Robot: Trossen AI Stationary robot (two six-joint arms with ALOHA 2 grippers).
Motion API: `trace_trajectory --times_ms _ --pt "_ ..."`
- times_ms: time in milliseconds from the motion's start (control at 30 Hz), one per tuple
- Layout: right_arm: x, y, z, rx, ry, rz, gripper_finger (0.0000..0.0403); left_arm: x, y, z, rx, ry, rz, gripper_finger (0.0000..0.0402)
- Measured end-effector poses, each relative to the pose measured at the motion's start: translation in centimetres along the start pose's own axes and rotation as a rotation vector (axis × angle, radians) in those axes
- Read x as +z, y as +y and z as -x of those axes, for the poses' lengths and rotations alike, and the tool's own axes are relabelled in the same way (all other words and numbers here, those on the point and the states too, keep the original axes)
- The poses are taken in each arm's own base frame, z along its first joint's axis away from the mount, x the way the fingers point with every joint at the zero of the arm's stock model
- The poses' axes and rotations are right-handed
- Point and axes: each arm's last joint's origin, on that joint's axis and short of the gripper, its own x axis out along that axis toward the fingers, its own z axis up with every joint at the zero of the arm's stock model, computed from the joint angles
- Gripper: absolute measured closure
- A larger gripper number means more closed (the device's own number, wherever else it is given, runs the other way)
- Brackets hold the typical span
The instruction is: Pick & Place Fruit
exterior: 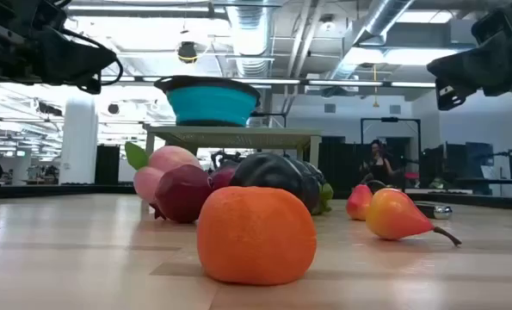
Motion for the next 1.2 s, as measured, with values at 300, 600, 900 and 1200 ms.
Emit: trace_trajectory --times_ms 300,600,900,1200 --pt "-0.01 0.00 0.00 0.000 0.000 0.000 0.0386 0.00 0.00 0.00 0.000 0.000 0.000 0.0394" --pt "0.00 0.00 0.00 0.000 0.000 0.000 0.0386 0.03 0.00 0.00 0.000 -0.004 0.000 0.0394" --pt "0.00 0.00 0.00 0.000 0.000 0.000 0.0386 0.05 0.01 0.00 0.001 -0.006 0.000 0.0394" --pt "-0.01 0.00 0.00 0.000 0.000 0.000 0.0386 0.40 0.03 0.00 0.005 -0.041 -0.063 0.0394"
